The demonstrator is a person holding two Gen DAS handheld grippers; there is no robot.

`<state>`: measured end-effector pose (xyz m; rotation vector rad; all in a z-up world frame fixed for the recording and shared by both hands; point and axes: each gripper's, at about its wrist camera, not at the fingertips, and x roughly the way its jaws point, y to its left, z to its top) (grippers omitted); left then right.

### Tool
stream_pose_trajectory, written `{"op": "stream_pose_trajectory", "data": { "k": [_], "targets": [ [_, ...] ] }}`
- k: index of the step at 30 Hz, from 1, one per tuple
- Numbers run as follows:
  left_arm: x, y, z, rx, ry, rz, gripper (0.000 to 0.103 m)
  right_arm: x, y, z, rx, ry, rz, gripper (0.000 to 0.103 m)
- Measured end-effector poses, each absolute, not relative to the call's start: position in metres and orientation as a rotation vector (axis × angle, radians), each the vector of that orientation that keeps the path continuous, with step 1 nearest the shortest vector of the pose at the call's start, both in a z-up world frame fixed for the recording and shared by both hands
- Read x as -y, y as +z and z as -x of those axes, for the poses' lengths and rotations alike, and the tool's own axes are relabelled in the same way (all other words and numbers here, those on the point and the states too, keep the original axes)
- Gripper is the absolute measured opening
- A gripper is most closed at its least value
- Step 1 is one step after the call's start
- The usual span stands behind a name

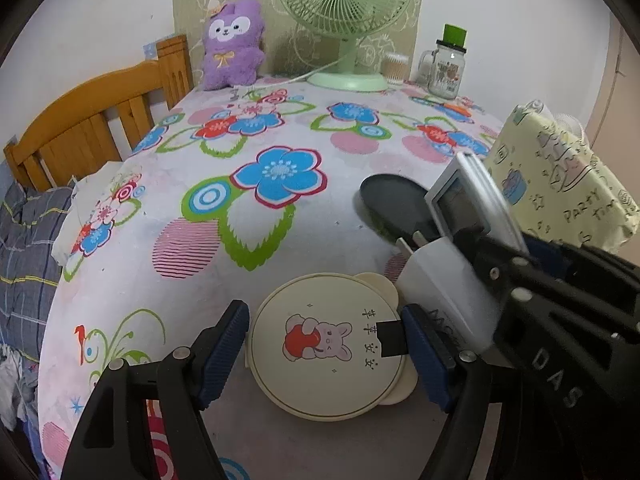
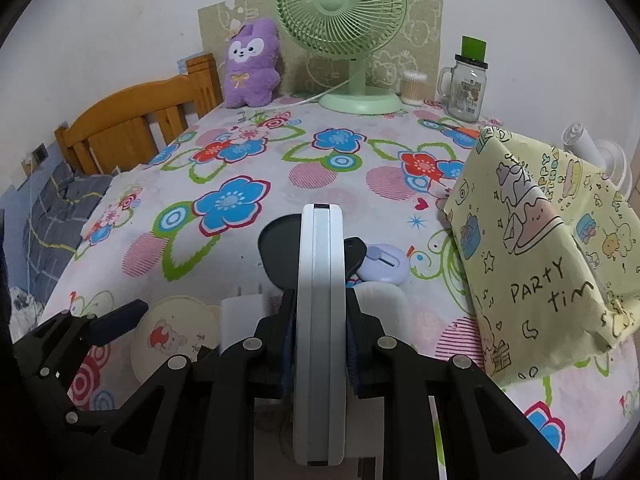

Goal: Organize rigid objects
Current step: 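Lift the compact with the left tool while the right tool carries the remote toward the fabric box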

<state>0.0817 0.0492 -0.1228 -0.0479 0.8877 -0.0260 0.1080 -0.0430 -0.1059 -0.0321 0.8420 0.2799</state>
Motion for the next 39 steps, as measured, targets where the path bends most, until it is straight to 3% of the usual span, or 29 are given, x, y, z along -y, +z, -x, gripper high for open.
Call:
{"op": "stream_pose_trajectory", "data": {
  "k": [39],
  "targets": [
    [-0.01, -0.043, -0.053, -0.762, -0.054, -0.013, 0.079, 0.089, -0.033, -0.075, -0.742, 0.238, -0.003, 0.024]
  ]
}}
